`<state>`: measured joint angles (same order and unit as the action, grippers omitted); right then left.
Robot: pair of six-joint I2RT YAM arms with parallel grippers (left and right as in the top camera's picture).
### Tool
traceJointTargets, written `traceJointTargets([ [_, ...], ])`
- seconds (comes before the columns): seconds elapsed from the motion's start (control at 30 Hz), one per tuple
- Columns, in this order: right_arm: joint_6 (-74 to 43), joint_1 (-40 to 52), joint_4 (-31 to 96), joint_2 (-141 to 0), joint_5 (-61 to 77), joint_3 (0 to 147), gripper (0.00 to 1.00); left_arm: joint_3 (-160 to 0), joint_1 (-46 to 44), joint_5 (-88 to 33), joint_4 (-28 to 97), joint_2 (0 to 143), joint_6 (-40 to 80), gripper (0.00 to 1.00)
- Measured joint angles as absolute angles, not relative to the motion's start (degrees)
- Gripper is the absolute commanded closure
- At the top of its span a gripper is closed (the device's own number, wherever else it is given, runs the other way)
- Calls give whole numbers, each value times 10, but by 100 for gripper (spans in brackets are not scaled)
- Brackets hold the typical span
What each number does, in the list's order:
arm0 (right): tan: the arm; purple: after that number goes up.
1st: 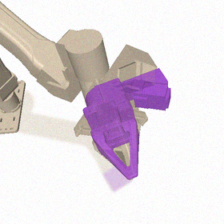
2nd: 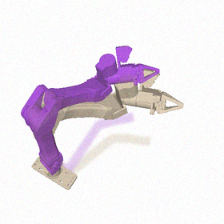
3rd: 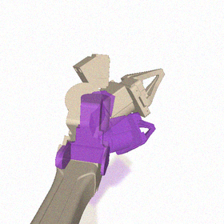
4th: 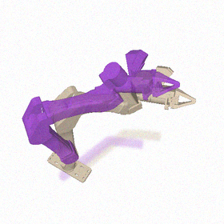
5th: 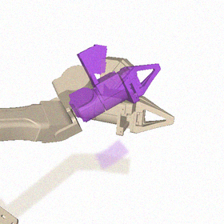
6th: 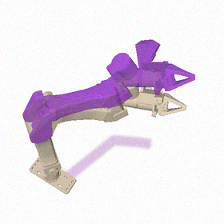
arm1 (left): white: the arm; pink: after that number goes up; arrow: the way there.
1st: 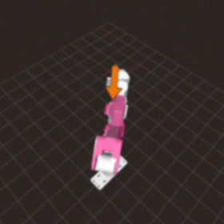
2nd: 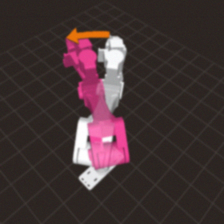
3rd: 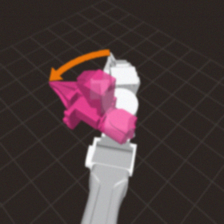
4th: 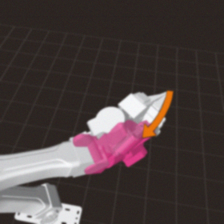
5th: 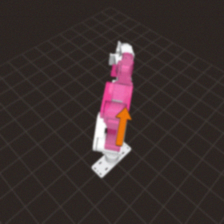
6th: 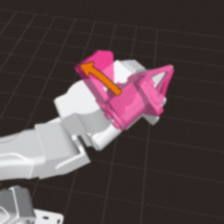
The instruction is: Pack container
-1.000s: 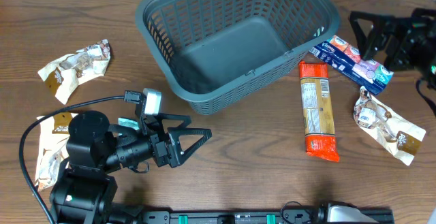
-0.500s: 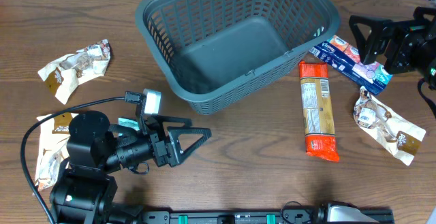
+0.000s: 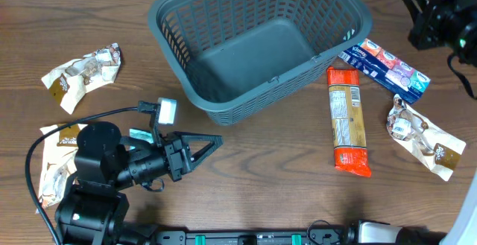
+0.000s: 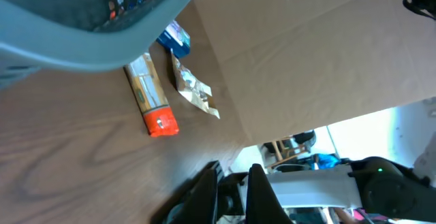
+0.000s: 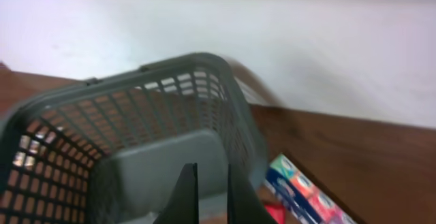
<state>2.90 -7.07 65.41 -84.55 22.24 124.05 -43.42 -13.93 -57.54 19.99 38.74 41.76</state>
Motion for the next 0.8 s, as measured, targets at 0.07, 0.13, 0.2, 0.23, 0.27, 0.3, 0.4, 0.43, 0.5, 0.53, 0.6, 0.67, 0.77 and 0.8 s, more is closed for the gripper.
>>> traceJointTargets([
  [0.07,23,-71,641,-851,242,1240,99,-434,-159,-561,192,387,433,94],
  [0.13,15,-71,627,-858,258,1240,99,-434,-187,-543,163,387,449,94],
  [0.2,4,-71,616,-867,273,1241,99,-434,-224,-520,120,389,465,94],
  [0.23,0,-71,610,-873,282,1241,99,-434,-243,-507,99,390,469,94],
  [0.27,-4,-71,605,-880,291,1241,98,-434,-263,-495,84,391,475,94],
  [0.3,-7,-71,601,-886,298,1241,99,-434,-281,-481,76,392,478,94],
  [0.4,-13,-71,597,-906,319,1241,99,-434,-328,-440,77,409,482,94],
  [0.43,-14,-71,597,-911,323,1240,99,-434,-336,-432,79,418,482,94],
  [0.5,-17,-71,597,-921,333,1240,99,-434,-342,-418,79,445,482,94],
  [0.53,-18,-71,597,-925,340,1240,99,-434,-342,-414,79,456,481,94],
  [0.6,-17,-71,597,-932,358,1241,99,-434,-342,-404,82,485,470,94],
  [0.67,-11,-71,601,-937,379,1241,99,-434,-342,-396,83,510,454,94],
  [0.77,9,-71,617,-948,414,1241,99,-434,-342,-382,83,544,430,94],
  [0.8,17,-71,624,-952,421,1241,99,-434,-342,-377,83,553,423,94],
])
